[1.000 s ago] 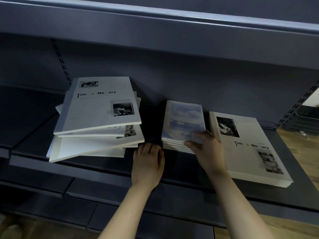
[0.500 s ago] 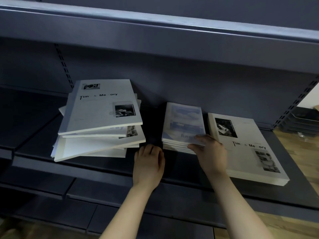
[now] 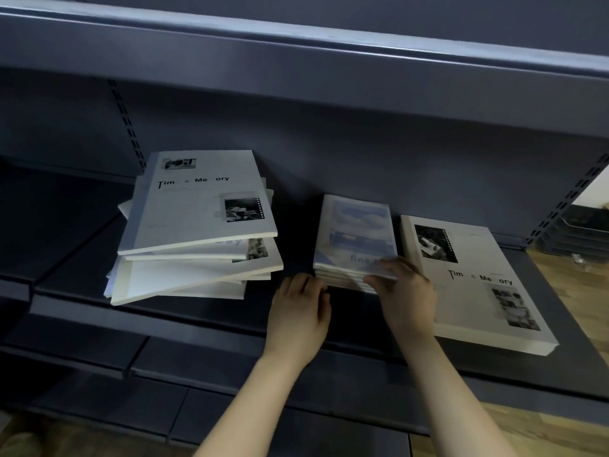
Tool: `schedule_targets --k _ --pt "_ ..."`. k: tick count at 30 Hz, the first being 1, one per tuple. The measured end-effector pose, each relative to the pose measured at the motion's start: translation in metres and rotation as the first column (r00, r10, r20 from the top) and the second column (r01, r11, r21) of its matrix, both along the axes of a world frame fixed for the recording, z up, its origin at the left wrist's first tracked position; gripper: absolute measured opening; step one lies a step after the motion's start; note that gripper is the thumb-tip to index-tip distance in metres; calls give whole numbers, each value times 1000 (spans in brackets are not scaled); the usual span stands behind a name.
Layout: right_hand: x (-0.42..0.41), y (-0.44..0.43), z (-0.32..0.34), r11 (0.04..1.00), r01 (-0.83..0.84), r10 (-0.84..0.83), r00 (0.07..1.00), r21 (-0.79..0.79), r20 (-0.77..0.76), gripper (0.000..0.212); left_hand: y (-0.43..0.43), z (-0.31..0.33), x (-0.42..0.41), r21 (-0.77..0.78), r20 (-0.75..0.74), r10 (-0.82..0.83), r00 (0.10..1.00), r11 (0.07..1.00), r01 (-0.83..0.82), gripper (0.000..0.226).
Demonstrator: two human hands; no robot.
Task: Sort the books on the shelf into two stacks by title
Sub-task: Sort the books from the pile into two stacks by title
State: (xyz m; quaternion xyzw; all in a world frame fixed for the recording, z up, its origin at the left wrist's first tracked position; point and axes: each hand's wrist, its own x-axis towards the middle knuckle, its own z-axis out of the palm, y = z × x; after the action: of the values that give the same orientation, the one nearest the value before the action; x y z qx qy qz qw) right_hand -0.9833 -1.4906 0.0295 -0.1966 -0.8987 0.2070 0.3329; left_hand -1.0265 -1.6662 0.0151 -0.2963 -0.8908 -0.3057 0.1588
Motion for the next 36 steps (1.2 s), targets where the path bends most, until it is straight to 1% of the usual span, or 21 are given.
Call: schedule_targets --k 3,6,9,11,13,15,17,22,25,27,29,31,33,36 --pt "3 3 -6 996 -93 93 995 10 -32 27 3 26 12 38 7 -58 998 998 58 23" --pt "7 -3 -9 997 -35 40 997 76 -68 33 1 54 14 106 0 -93 996 990 92 30" --pt "12 -16 -11 990 -5 24 991 140 -130 28 -10 81 11 189 -54 -107 993 975 115 25" --pt "14 -24 -13 992 -60 75 988 116 -136 23 -21 96 6 236 -68 -102 992 965 115 23" --pt "14 -31 -16 981 -184 188 980 70 -68 20 -36 108 -3 257 -90 -39 995 965 61 22" --pt "12 -39 -18 956 -293 292 956 15 43 17 -56 114 -17 239 -113 64 992 970 -36 23" --pt "11 -47 -19 938 -346 345 930 -19 123 15 -78 115 -32 200 -117 156 981 971 -130 22" --pt "2 -64 -21 940 -340 339 929 -22 150 11 -121 115 -65 133 -117 297 948 950 -282 16" --pt "-5 -71 -23 944 -329 325 934 1 149 9 -142 113 -78 88 -96 375 922 926 -367 19" --pt "-7 -76 -24 947 -319 312 938 28 149 8 -152 111 -84 42 -75 430 900 903 -428 27" --pt "-8 -79 -27 949 -309 298 944 60 141 9 -160 109 -90 -71 -42 485 873 871 -487 49" --pt "-8 -79 -29 950 -301 291 949 78 123 10 -164 111 -94 -133 -5 512 859 851 -508 68" --pt "-7 -79 -30 952 -297 288 951 78 114 11 -165 115 -96 -121 53 513 856 855 -505 73" --pt "-5 -80 -31 951 -292 281 953 99 109 11 -162 125 -95 -75 146 507 850 862 -501 71"
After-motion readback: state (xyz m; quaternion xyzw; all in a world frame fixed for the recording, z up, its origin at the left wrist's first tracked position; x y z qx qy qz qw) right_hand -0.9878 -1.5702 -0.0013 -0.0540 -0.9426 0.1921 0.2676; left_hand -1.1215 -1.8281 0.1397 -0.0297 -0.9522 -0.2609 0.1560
